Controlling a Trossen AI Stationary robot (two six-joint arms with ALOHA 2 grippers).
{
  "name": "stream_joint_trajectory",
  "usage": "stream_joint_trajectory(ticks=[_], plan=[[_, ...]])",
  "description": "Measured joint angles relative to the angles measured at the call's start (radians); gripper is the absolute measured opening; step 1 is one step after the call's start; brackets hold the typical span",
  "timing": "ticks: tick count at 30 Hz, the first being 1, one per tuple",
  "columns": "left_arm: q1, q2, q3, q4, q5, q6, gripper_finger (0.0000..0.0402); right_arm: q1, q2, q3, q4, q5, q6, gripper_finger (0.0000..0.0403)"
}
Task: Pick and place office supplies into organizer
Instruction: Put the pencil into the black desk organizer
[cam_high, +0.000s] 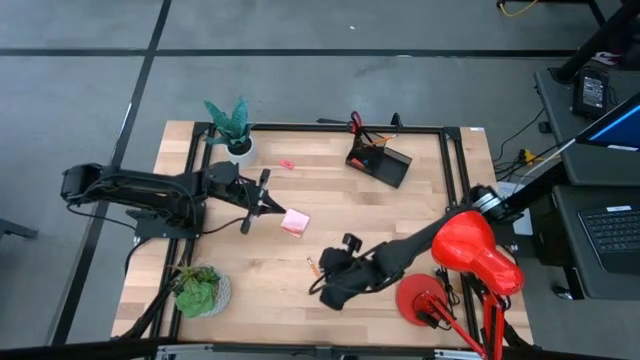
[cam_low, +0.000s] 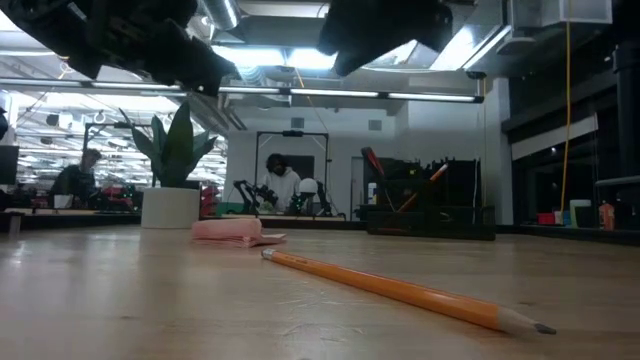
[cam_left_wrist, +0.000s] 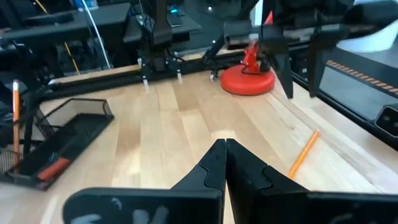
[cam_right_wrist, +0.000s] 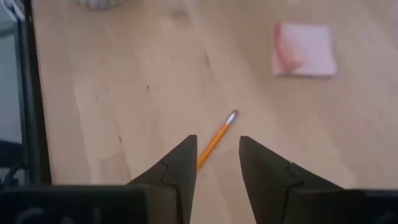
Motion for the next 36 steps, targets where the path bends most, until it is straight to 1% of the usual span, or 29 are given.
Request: stream_joint_trajectory(ticks=[7,14,17,24,28,32,36], plan=[[-0.001,-0.073,0.000,-0.082,0.000,0.001,0.0001,-0.017,0.130,0.140,-0.121,-0.110,0.080,0.0122],[-0.001,-0.107,0.000,-0.164,0.000,0.001,0.0002,-0.013,0.218,0.248,-0.157,-0.115,0.130,0.0122],[-0.001,-0.110,0.000,-0.179,0.000,0.008,0.0002,-0.012,0.262,0.284,-0.155,-0.122,0.138,0.0115],[-0.001,-0.110,0.000,-0.174,0.000,0.027,0.0001,-0.034,0.316,0.302,-0.208,-0.206,0.258,0.0074],[-0.001,-0.110,0.000,-0.174,0.000,0.027,0.0003,-0.041,0.317,0.300,-0.199,-0.217,0.256,0.0054],[-0.001,-0.110,0.000,-0.174,0.000,0.035,0.0001,-0.042,0.317,0.300,-0.190,-0.218,0.231,0.0047],[-0.001,-0.110,0.000,-0.174,0.000,0.035,0.0003,-0.051,0.326,0.300,-0.190,-0.217,0.257,0.0052]])
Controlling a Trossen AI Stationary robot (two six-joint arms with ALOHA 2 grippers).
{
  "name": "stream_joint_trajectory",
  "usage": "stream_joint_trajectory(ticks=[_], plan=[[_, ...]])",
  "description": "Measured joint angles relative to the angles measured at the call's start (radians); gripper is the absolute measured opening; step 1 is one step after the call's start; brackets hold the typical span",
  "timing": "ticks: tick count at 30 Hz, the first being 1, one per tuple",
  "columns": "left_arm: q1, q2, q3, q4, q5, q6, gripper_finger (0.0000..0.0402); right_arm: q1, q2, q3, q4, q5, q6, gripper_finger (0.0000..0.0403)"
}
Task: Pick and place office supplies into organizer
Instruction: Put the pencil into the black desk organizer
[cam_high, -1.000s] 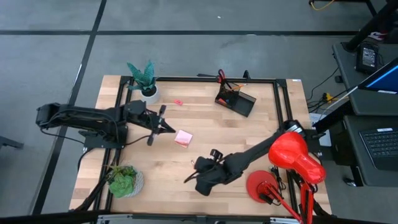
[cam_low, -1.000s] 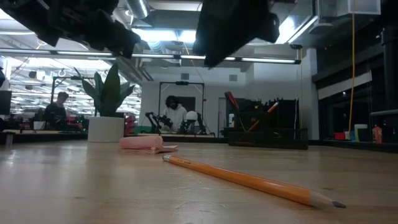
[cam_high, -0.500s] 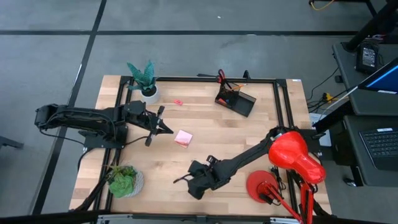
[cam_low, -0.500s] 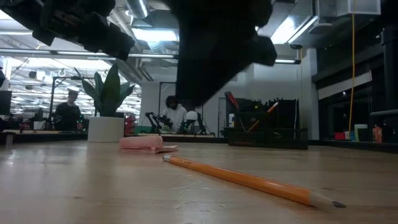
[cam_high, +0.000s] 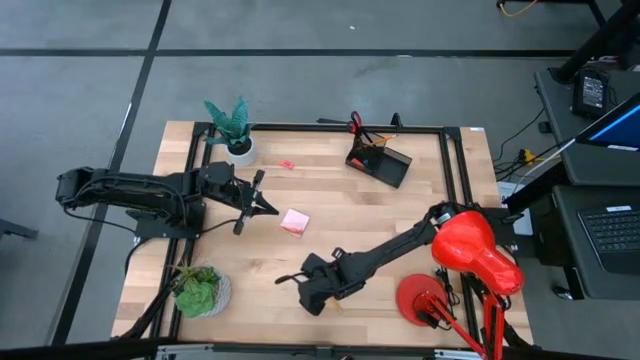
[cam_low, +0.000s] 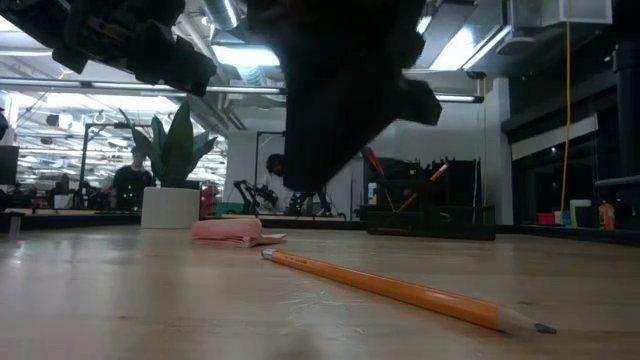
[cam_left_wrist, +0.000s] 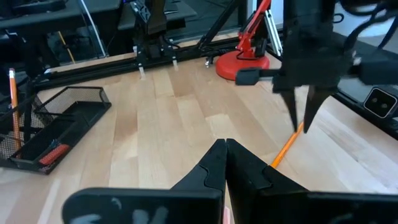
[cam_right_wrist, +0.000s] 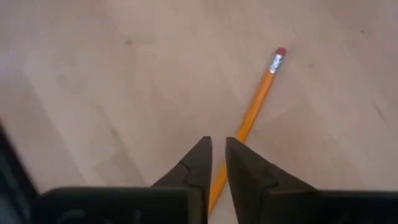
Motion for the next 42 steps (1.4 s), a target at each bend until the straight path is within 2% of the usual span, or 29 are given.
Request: stream_joint_trajectory(ticks=[17,29,36,42], plan=[[0.000,0.000,0.000,-0.001,0.000,0.000,0.0003,-0.040,0.042,-0.005,-0.009,0.002,-0.004,0.0149],[0.000,0.001,0.000,-0.008,0.000,0.000,0.0002,-0.042,0.091,-0.005,-0.011,0.003,-0.004,0.0152],[0.000,0.001,-0.001,-0.009,0.000,0.000,0.0003,-0.042,0.098,0.000,-0.112,0.006,-0.005,0.0152],[0.000,0.001,-0.001,-0.008,0.000,0.000,0.0003,-0.043,0.095,-0.002,-0.131,0.005,-0.038,0.0152]])
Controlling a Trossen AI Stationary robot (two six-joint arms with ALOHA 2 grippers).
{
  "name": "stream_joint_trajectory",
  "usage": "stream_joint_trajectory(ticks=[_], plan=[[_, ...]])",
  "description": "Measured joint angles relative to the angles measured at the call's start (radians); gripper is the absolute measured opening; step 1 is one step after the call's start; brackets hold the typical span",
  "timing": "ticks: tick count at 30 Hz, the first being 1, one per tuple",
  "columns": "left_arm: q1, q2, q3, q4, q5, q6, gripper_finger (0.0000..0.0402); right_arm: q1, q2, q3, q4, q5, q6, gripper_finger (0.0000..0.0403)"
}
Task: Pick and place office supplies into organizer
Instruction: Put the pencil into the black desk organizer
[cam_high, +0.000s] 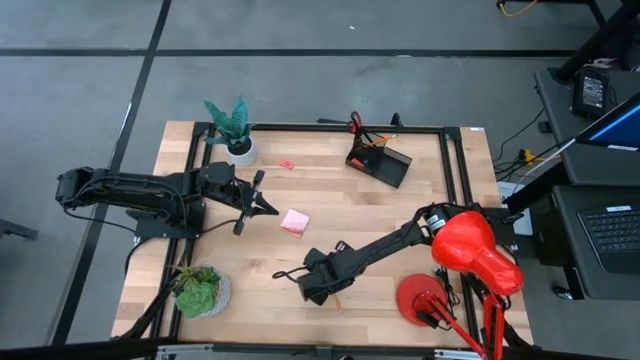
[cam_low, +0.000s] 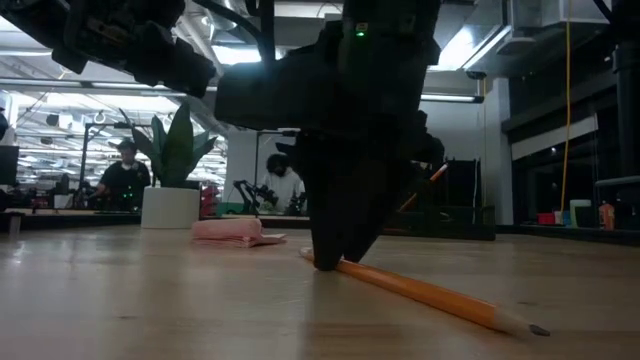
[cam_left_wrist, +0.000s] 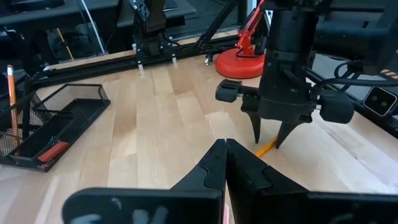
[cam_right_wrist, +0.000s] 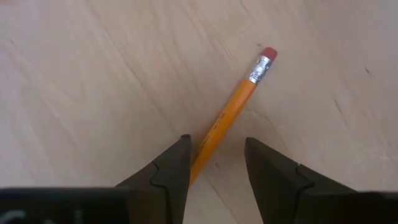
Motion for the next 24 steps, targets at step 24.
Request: stream_joint_trajectory(ticks=[24], plan=[[0.000,0.000,0.000,0.000,0.000,0.000,0.0002,-0.025,0.001,-0.003,0.023,-0.060,-0.180,0.0073]])
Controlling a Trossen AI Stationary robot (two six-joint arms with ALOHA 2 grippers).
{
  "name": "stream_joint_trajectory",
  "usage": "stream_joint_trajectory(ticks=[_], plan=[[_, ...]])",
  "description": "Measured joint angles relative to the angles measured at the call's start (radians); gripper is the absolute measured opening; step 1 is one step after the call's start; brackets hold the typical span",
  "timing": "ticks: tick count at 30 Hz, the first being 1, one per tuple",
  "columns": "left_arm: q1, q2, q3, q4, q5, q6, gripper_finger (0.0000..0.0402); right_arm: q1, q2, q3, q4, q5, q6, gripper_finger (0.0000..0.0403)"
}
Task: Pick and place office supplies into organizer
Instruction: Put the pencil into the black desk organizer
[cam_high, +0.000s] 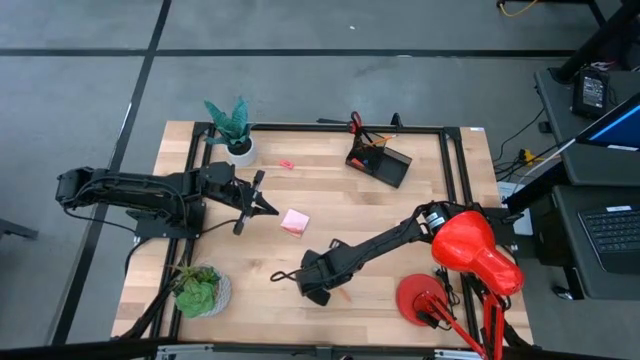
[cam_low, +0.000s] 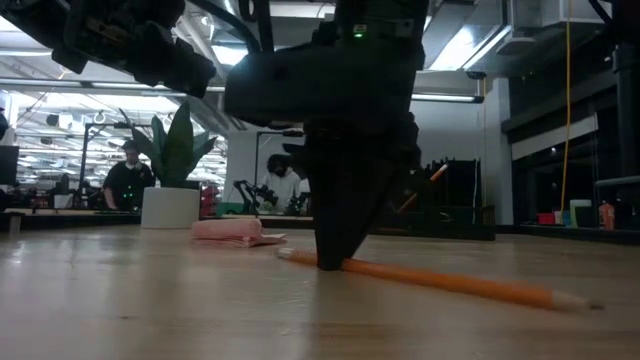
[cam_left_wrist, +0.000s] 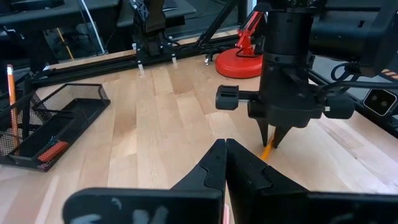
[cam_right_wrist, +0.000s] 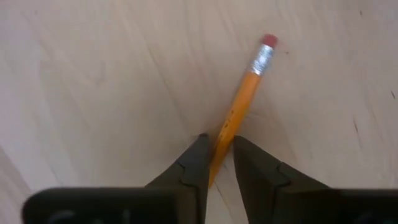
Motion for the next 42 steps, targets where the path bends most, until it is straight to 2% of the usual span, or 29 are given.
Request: stream_joint_trajectory(ticks=[6,11,21,28,42], plan=[[0.000,0.000,0.000,0.000,0.000,0.000,0.0002,0.000,0.000,0.000,0.003,0.000,-0.054,0.0052],[0.000,0.000,0.000,0.000,0.000,0.000,0.0003,0.000,0.000,-0.001,0.004,0.000,-0.074,0.0051],[0.000,0.000,0.000,0.000,0.000,0.000,0.0003,-0.001,0.000,-0.001,-0.003,0.004,-0.048,0.0098],[0.000,0.000,0.000,-0.001,0.000,0.000,0.0003,-0.003,0.000,-0.001,-0.014,-0.046,-0.036,0.0132],[0.000,0.000,0.000,-0.024,0.000,0.000,0.0001,-0.010,0.000,-0.001,-0.005,-0.089,0.008,0.0138]])
